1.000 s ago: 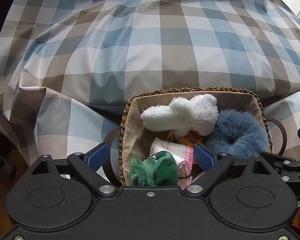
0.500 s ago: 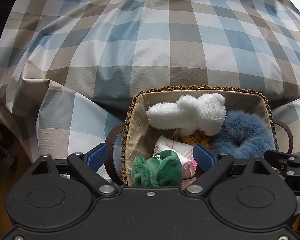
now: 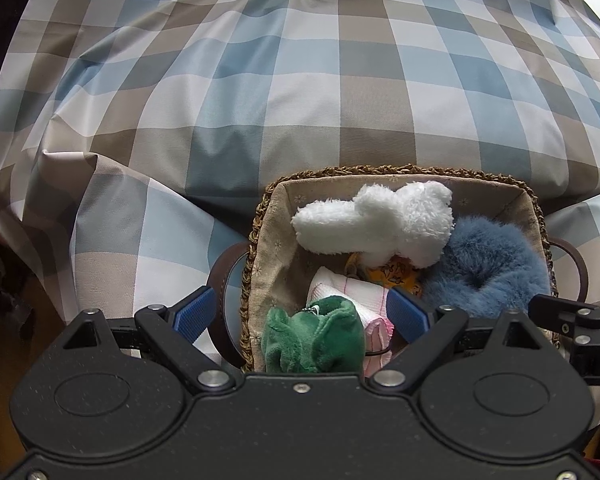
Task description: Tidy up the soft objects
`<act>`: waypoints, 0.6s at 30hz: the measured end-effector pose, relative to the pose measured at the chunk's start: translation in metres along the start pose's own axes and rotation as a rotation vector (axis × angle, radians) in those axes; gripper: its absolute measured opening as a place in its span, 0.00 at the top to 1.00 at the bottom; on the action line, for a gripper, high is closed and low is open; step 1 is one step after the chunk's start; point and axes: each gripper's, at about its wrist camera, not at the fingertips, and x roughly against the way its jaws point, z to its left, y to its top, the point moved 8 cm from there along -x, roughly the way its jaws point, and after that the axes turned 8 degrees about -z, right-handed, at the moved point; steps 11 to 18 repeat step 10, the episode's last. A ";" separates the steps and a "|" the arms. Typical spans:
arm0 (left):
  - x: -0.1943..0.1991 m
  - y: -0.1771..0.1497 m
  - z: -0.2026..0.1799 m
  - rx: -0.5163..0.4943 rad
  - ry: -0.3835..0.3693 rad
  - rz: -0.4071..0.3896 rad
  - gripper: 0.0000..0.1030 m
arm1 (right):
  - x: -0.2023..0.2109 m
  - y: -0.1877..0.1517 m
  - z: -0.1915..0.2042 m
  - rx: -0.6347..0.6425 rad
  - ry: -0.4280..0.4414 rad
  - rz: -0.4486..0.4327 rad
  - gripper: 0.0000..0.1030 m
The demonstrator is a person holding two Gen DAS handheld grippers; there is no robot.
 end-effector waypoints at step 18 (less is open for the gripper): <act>-0.002 -0.001 0.000 0.003 -0.004 0.008 0.14 | -0.003 0.000 0.001 0.000 0.009 0.010 0.01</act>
